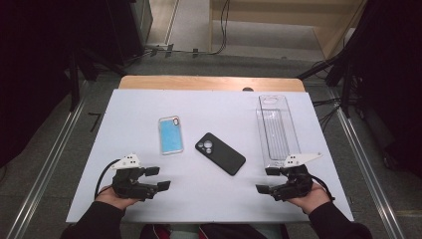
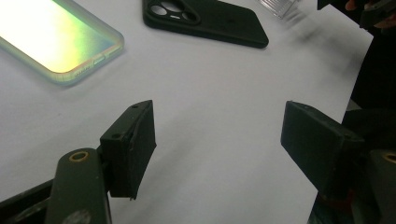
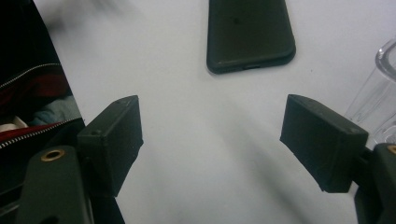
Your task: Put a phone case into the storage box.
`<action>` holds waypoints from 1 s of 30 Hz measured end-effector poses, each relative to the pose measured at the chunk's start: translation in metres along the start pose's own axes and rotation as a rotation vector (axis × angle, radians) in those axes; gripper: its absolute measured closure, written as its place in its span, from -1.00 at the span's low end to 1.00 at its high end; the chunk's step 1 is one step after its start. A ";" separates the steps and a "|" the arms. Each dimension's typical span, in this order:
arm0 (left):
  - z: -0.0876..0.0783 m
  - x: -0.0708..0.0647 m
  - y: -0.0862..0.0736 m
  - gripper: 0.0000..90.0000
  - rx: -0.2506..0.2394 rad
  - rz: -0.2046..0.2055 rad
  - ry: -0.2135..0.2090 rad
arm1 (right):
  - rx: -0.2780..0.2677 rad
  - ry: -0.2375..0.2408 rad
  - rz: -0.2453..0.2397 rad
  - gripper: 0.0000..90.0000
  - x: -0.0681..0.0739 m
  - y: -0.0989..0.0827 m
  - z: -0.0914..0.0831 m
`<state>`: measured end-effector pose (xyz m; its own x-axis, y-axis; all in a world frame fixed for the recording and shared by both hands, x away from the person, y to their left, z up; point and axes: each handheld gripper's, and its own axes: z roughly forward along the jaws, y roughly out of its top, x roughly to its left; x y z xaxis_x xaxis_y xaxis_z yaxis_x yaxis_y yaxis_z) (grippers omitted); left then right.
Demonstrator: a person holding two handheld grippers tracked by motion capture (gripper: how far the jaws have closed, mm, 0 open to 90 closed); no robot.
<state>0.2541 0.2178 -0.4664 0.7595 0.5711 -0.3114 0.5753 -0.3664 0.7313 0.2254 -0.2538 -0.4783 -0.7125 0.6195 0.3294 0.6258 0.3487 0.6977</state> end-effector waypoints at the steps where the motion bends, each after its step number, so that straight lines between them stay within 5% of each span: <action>1: 0.000 0.000 0.000 -0.41 0.001 -0.005 0.000 | 0.001 0.000 0.001 -0.58 0.000 0.000 0.000; 30: 0.000 0.001 0.002 -0.42 0.021 -0.024 0.001 | 0.000 0.003 0.004 -0.58 0.001 -0.001 -0.001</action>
<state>0.2556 0.2174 -0.4651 0.7454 0.5804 -0.3279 0.5994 -0.3683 0.7107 0.2239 -0.2548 -0.4778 -0.7106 0.6191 0.3342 0.6289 0.3461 0.6962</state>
